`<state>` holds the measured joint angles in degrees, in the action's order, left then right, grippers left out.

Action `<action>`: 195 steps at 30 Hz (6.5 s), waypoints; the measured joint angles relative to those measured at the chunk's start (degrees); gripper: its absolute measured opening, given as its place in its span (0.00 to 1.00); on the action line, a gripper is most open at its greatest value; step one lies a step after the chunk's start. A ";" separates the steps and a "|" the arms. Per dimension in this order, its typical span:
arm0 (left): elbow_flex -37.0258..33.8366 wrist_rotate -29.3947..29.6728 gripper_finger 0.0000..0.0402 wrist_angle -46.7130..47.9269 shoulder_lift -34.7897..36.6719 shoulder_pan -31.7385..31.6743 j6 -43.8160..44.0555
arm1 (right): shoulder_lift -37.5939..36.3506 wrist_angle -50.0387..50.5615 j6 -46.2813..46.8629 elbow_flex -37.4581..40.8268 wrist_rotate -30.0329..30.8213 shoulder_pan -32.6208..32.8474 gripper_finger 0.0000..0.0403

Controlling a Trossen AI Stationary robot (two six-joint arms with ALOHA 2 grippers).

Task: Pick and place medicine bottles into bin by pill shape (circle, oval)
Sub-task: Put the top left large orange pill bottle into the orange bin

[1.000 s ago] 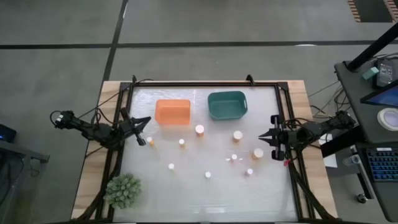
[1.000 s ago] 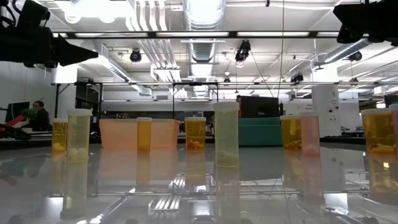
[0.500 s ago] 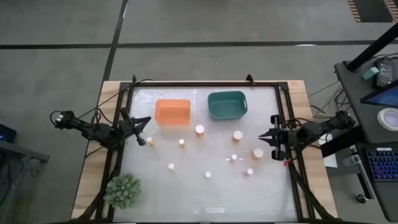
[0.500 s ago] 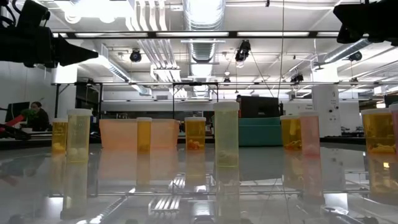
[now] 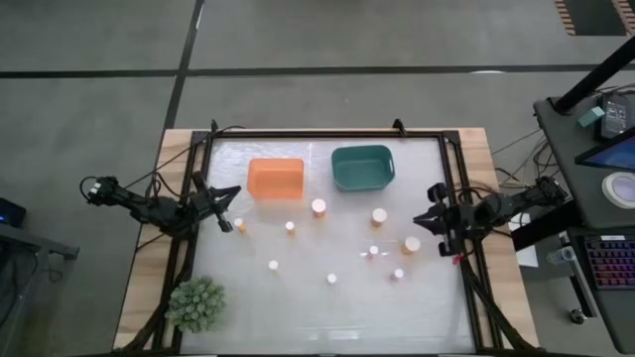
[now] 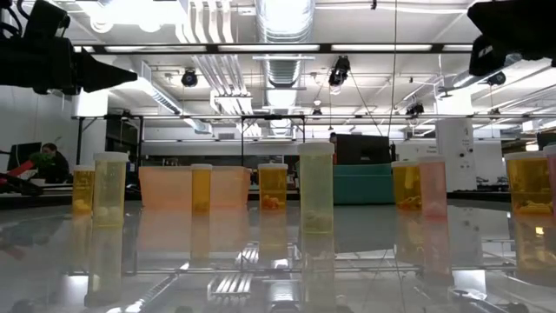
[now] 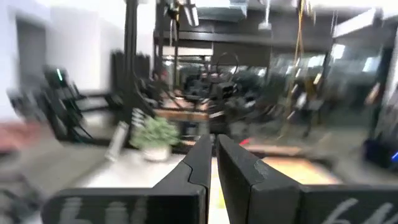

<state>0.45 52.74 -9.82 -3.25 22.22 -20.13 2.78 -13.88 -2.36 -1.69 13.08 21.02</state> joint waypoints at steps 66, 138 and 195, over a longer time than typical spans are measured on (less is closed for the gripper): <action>36.00 -0.68 0.00 -28.25 -47.51 -1.05 17.34 | 0.01 -34.45 -43.67 -0.02 8.23 -0.05 0.04; 88.57 -45.65 0.53 55.36 -102.69 -26.51 19.68 | 26.15 9.19 -16.86 -28.04 24.59 -0.07 0.04; 77.70 -45.61 0.64 42.91 -104.37 -27.96 19.45 | 26.15 10.68 -17.74 -28.04 24.57 -0.04 0.04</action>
<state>78.15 7.14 33.09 -107.61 -5.74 -0.68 28.93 -3.20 -20.10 -29.74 37.65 20.97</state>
